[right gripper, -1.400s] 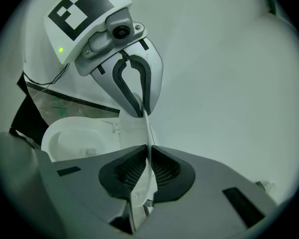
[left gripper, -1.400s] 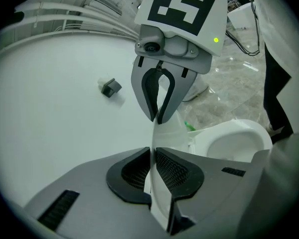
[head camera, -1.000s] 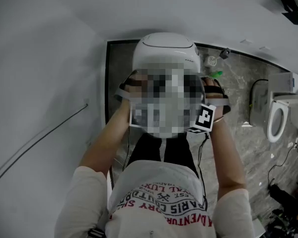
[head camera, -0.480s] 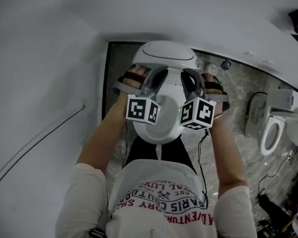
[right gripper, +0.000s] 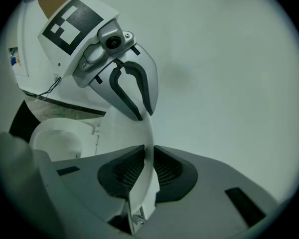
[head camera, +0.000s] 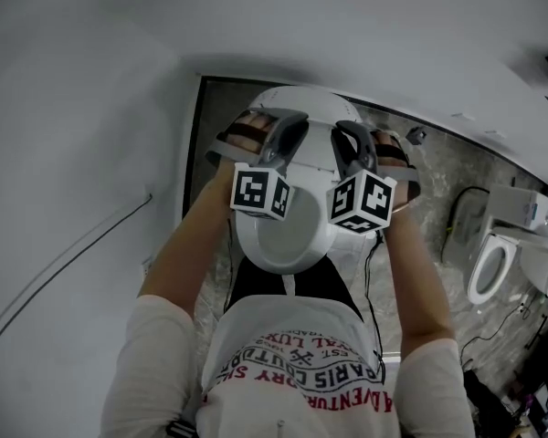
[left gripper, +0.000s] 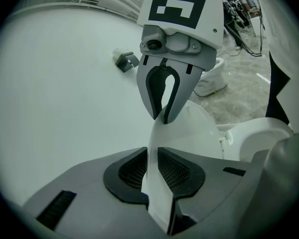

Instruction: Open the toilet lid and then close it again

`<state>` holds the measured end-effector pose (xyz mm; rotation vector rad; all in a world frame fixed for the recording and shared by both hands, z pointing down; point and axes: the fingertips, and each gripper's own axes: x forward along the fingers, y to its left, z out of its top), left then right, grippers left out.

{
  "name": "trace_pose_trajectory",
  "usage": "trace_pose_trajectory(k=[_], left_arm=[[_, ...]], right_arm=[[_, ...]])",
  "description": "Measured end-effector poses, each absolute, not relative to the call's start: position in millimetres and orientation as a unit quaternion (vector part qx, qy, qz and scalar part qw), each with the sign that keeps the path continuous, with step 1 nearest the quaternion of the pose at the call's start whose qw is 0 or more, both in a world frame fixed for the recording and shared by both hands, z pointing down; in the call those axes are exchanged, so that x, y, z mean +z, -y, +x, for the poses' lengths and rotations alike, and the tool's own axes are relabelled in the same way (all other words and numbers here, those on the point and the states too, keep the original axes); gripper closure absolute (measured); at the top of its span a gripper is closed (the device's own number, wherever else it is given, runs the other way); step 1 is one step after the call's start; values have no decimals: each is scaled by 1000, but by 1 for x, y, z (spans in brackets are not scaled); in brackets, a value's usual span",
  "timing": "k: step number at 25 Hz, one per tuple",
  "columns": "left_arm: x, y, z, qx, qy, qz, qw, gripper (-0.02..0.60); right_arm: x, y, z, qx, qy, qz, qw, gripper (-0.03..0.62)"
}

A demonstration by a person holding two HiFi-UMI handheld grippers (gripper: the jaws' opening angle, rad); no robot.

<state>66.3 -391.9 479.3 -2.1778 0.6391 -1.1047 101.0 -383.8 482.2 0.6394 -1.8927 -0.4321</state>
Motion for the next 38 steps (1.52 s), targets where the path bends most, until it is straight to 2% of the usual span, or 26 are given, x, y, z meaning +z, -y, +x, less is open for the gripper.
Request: trace_pose_trajectory(k=[12, 15, 18, 19, 20, 21, 22, 29, 35, 38], left_arm=[[480, 401, 67, -436, -237, -817, 294, 509], [470, 393, 65, -430, -233, -816, 308, 474], [456, 385, 62, -414, -233, -823, 312, 466], [448, 383, 61, -405, -242, -824, 315, 471], [437, 382, 59, -390, -256, -826, 316, 501], [424, 382, 58, -374, -272, -829, 314, 559], [411, 380, 57, -357, -287, -834, 307, 572], [351, 340, 41, -246, -361, -873, 215, 572], [303, 292, 14, -101, -419, -901, 60, 574], [290, 261, -13, -67, -456, -888, -1, 574]], right_arm=[[483, 392, 102, -176, 802, 254, 512, 565], [477, 382, 102, -147, 818, 254, 494, 565], [462, 375, 104, -112, 832, 271, 471, 565], [455, 373, 105, -111, 833, 280, 465, 565], [446, 371, 106, -114, 833, 290, 458, 565], [436, 370, 107, -117, 833, 300, 450, 565], [426, 368, 107, -118, 834, 311, 441, 565], [359, 335, 110, -70, 835, 419, 349, 572], [315, 285, 110, -5, 823, 512, 245, 577], [298, 251, 103, 6, 812, 545, 209, 577]])
